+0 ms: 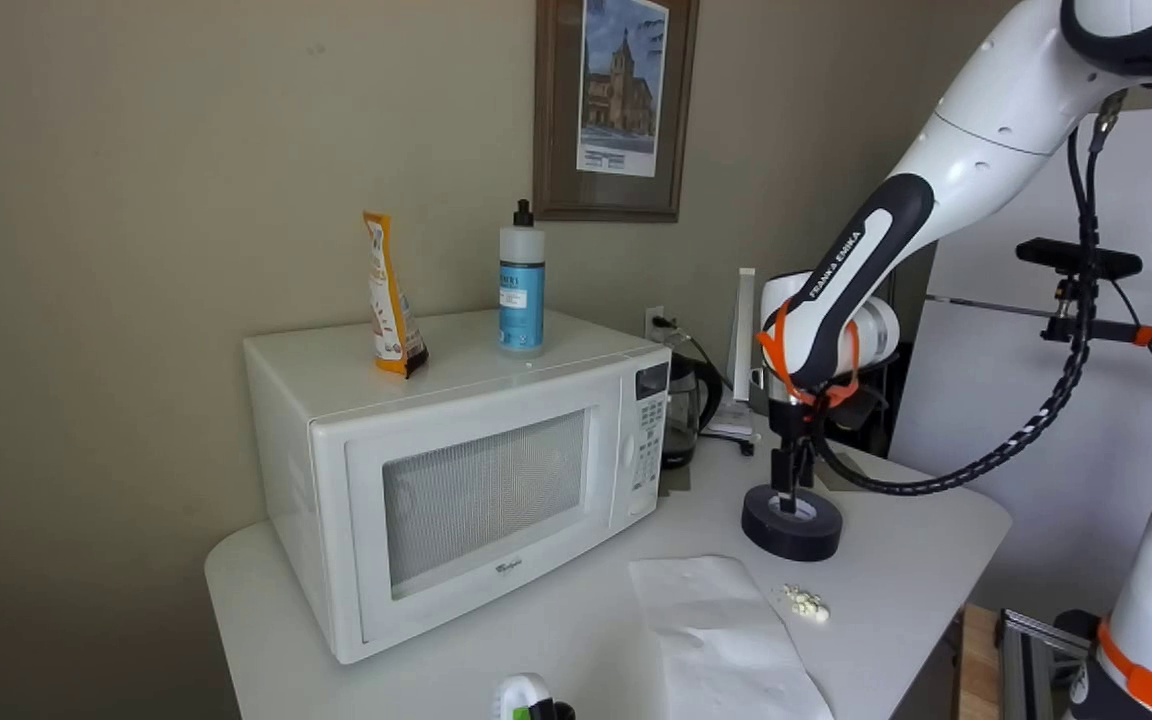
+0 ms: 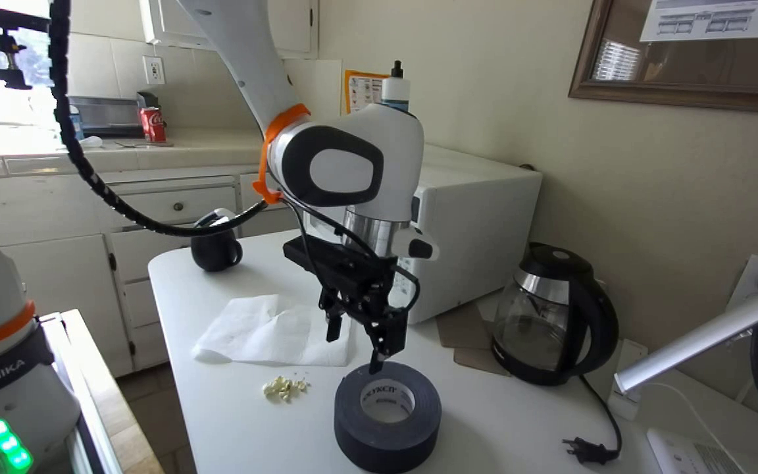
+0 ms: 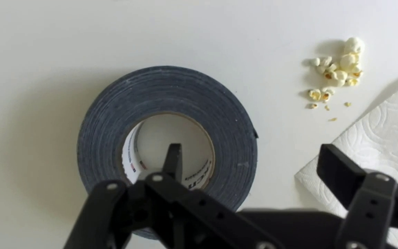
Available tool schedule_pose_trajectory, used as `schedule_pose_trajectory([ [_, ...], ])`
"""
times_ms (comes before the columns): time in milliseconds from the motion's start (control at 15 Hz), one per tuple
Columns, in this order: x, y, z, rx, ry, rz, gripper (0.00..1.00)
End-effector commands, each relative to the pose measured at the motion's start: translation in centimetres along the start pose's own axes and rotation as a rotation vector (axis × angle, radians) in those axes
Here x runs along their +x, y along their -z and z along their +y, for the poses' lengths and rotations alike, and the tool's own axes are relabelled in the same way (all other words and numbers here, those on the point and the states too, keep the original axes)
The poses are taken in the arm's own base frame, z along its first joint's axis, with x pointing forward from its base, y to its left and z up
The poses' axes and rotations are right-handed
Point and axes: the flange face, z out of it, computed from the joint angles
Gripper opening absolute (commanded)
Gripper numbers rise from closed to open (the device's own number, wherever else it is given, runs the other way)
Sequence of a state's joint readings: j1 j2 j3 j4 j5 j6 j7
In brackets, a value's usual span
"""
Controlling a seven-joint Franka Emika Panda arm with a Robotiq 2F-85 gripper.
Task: Put the masking tape on top of the microwave
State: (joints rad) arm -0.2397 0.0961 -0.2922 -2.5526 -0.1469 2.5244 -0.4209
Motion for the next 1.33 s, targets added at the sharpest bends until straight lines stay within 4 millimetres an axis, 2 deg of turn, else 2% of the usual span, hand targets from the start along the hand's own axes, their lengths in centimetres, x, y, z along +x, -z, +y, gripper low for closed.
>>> schedule_pose_trajectory([
  [0,0.5,-2.7,1.1,0.060,-0.013,0.015,1.00],
  [133,1.4,-3.8,1.5,0.082,-0.043,0.017,1.00],
  [200,0.3,-2.5,1.0,0.059,-0.031,0.011,1.00],
  [400,1.2,-3.4,1.3,0.071,-0.044,0.003,1.00],
  [933,2.6,-5.1,2.4,-0.003,-0.014,0.129,1.00],
  [1267,1.8,-5.9,0.7,0.022,0.026,0.107,1.00],
])
